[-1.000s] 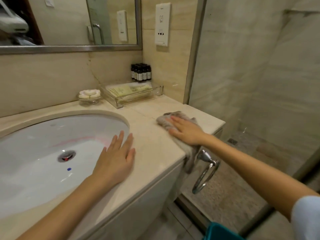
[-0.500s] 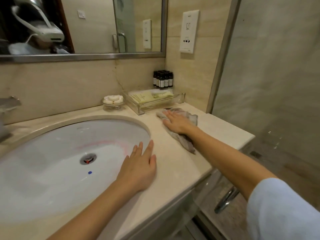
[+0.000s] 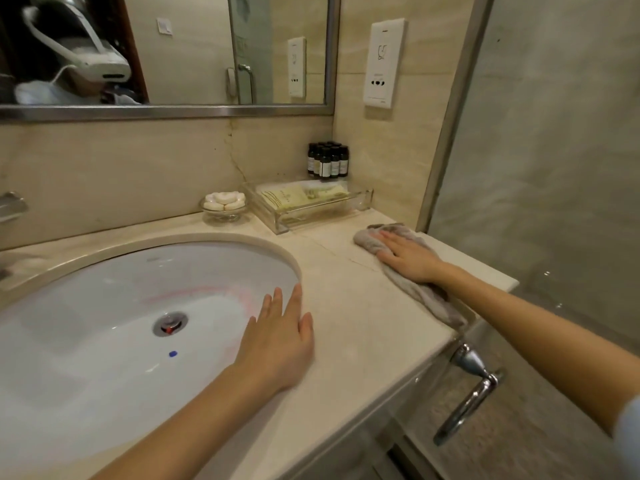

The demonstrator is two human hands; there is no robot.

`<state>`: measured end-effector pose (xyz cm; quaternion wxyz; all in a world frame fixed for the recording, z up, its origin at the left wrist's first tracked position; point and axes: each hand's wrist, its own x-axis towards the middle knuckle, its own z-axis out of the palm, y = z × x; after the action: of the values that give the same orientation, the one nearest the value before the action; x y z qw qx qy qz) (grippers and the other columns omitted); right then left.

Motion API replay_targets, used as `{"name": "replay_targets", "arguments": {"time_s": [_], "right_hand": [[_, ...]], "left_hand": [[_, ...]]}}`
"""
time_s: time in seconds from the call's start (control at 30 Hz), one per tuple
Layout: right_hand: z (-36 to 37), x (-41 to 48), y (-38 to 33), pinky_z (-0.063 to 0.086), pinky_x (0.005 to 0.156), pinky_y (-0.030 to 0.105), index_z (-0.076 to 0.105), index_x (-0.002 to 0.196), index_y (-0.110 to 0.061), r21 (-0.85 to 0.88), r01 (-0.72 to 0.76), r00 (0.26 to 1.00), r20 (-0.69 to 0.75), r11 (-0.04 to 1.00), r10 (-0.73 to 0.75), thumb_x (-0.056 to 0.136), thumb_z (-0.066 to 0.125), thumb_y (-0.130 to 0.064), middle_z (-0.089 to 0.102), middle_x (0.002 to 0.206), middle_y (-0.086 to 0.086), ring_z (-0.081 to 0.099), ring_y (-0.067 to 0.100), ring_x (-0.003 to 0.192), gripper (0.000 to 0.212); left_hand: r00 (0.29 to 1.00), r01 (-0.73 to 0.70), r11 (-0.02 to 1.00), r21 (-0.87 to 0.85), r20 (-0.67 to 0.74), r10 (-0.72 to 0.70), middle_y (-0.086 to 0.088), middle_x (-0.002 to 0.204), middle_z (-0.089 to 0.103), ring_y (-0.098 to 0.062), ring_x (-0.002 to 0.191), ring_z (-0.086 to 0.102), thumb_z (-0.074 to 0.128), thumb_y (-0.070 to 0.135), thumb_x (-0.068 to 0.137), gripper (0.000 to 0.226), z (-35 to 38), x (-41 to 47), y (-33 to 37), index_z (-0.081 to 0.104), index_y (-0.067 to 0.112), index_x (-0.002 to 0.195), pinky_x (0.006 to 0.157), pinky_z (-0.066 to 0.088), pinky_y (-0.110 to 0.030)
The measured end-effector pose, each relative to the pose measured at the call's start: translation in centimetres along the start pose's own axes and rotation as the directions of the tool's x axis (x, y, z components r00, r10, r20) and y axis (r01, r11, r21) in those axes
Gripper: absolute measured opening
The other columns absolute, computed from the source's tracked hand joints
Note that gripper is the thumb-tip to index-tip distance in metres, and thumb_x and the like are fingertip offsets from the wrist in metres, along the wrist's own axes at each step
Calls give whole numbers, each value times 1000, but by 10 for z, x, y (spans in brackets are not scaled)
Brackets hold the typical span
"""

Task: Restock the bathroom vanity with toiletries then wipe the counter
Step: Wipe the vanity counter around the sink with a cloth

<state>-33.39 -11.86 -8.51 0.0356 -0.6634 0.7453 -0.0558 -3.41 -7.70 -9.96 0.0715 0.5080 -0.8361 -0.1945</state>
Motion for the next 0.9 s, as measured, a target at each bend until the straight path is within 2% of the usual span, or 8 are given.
{"name": "replay_targets", "arguments": {"time_s": [0.17, 0.27, 0.37, 0.5, 0.6, 0.67, 0.77, 0.9], "right_hand": [[7, 79, -2, 7, 120, 38, 5, 152, -24, 42, -198, 980, -16, 979, 199, 99, 12, -46, 7, 160, 4, 9, 21, 147, 58], [12, 90, -19, 5, 120, 41, 2, 152, -21, 33, -226, 974, -21, 974, 227, 99, 11, -43, 4, 160, 5, 5, 22, 147, 58], [14, 71, -39, 6, 120, 43, 3, 152, -23, 27, -143, 990, -8, 989, 143, 100, 12, -45, 3, 160, 2, 5, 20, 148, 57], [17, 19, -99, 5, 120, 37, 11, 152, -19, 53, 74, 997, -13, 996, -73, 102, 19, -40, 10, 159, 4, 9, 19, 147, 55], [24, -34, -152, 5, 118, 32, 24, 149, -17, 41, 335, 942, -13, 941, -335, 102, 21, -37, 22, 157, 5, 16, 18, 145, 52], [30, -62, -170, 14, 117, 33, 38, 143, -11, 68, 461, 887, -13, 885, -461, 99, 24, -34, 37, 150, 10, 28, 21, 141, 52], [31, -91, -162, 16, 118, 37, 31, 147, -22, 81, 468, 884, -29, 880, -467, 100, 21, -42, 30, 154, 5, 24, 19, 143, 51], [21, -108, -90, 14, 119, 34, 12, 150, -35, 3, 342, 939, -41, 940, -341, 98, 24, -52, 16, 158, -4, 19, 13, 145, 55]], "left_hand": [[1000, 11, 1000, -12, -14, -11, -4, 160, -1, -19, 148, 0, 14, 41, 100, 56, 4, 2, -2, -8, 28, 151, 120, 12, -40], [1000, 9, 1000, -12, -20, -9, -4, 160, -2, -20, 148, -1, 14, 40, 100, 57, 4, 3, 0, -10, 28, 150, 120, 11, -41], [999, 13, 1000, -19, -33, -14, -5, 160, -3, -20, 148, -1, 15, 38, 100, 58, 5, 3, 2, -12, 27, 150, 120, 11, -42], [993, 36, 998, -49, -107, -41, -7, 159, -9, -23, 148, -3, 20, 37, 99, 64, 6, 3, 3, -17, 21, 149, 120, 11, -45], [962, -13, 1000, -29, -273, 4, -8, 160, -8, -22, 148, -4, 26, 21, 97, 66, 1, -1, 6, -11, 16, 150, 120, 8, -43], [914, -104, 994, -40, -399, 79, -7, 160, 5, -20, 148, 3, 31, 10, 85, 72, -4, -10, 7, 4, 14, 152, 121, 6, -38], [874, -129, 980, -150, -485, 41, -7, 153, 31, -23, 141, 28, 38, 4, 84, 66, -7, -21, 1, 26, 14, 148, 115, 22, -35], [933, 7, 996, -92, -358, -40, -9, 152, 32, -25, 138, 33, 31, 18, 98, 51, 0, -16, -3, 24, 12, 148, 108, 32, -37]]}}
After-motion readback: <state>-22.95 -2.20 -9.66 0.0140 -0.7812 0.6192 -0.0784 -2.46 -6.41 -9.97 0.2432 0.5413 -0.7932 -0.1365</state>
